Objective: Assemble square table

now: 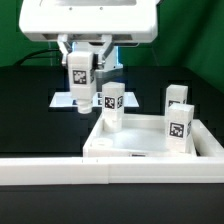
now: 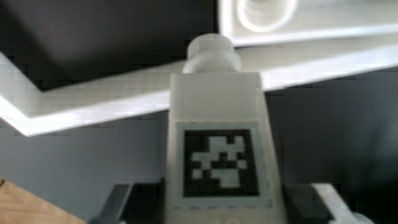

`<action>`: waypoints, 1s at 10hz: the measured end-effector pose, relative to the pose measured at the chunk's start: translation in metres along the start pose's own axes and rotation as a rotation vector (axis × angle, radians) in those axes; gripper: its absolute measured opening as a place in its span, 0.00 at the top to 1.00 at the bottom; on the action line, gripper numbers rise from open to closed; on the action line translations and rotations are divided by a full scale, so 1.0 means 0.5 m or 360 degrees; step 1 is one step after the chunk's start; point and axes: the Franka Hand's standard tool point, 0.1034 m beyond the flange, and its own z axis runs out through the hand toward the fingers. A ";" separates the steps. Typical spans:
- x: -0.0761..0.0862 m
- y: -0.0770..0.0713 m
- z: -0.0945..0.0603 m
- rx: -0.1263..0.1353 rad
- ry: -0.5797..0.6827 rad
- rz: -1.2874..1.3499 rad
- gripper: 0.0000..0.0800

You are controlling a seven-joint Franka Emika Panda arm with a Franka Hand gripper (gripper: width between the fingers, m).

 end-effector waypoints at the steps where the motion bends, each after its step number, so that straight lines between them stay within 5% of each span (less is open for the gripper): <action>1: 0.010 0.013 0.000 -0.0008 0.0061 -0.0022 0.64; 4: 0.031 0.013 0.010 -0.0009 0.0046 -0.0065 0.64; 8: 0.006 0.038 0.010 -0.0020 0.0026 -0.0057 0.64; 10: -0.001 0.027 0.014 0.0026 0.0007 -0.0031 0.64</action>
Offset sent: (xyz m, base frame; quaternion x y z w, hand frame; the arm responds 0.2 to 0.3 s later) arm 0.0157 -0.0039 0.0197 -0.0306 -0.0173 -0.0667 0.9972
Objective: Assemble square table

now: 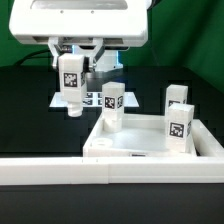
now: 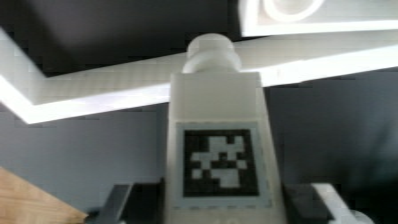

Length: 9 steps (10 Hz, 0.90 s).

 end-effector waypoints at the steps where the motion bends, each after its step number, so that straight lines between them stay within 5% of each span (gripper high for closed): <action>1: 0.009 -0.007 0.005 0.0025 0.0001 0.0026 0.64; 3: 0.006 -0.060 0.019 0.0064 -0.0001 0.0041 0.64; 6: -0.026 -0.092 0.056 0.0064 -0.0038 0.0029 0.64; 9: -0.036 -0.089 0.064 0.0055 -0.0052 0.0015 0.64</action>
Offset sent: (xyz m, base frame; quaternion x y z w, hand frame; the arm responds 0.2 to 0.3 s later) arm 0.0153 0.0140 -0.0095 -0.0217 0.0016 0.0056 0.9997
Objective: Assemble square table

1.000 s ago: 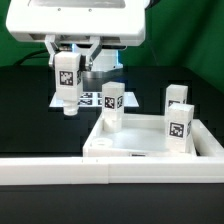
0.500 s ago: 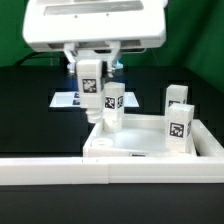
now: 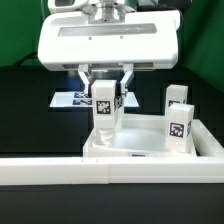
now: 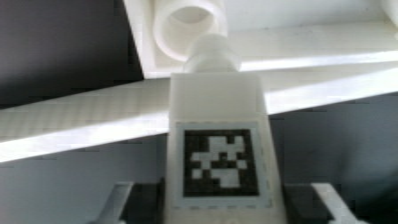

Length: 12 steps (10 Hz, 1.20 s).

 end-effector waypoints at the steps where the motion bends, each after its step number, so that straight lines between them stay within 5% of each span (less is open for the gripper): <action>1: -0.002 0.001 0.000 -0.0001 -0.0002 -0.0001 0.64; 9: -0.025 0.013 -0.001 -0.0023 0.0037 -0.0028 0.64; 12: -0.035 0.009 0.021 -0.0029 0.0041 -0.0041 0.64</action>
Offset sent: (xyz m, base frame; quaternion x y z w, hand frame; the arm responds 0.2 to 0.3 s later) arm -0.0213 -0.0066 -0.0046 -0.0283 -0.0271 -0.0267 0.9989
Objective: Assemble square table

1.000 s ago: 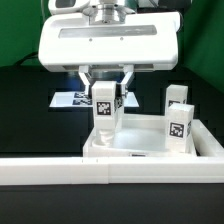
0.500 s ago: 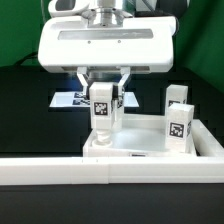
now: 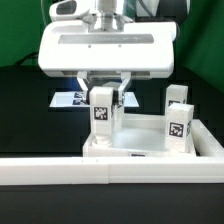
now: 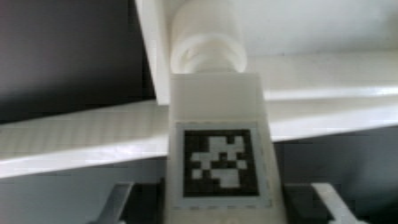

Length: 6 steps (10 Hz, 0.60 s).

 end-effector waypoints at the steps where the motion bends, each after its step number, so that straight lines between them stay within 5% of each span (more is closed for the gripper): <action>1: -0.006 0.000 0.006 -0.0002 -0.0007 -0.0003 0.64; 6: -0.009 -0.014 0.010 -0.0007 0.0031 0.0007 0.63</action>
Offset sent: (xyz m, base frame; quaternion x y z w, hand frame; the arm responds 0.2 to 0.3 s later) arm -0.0090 0.0098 -0.0184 -0.0346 0.0274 0.0068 0.9990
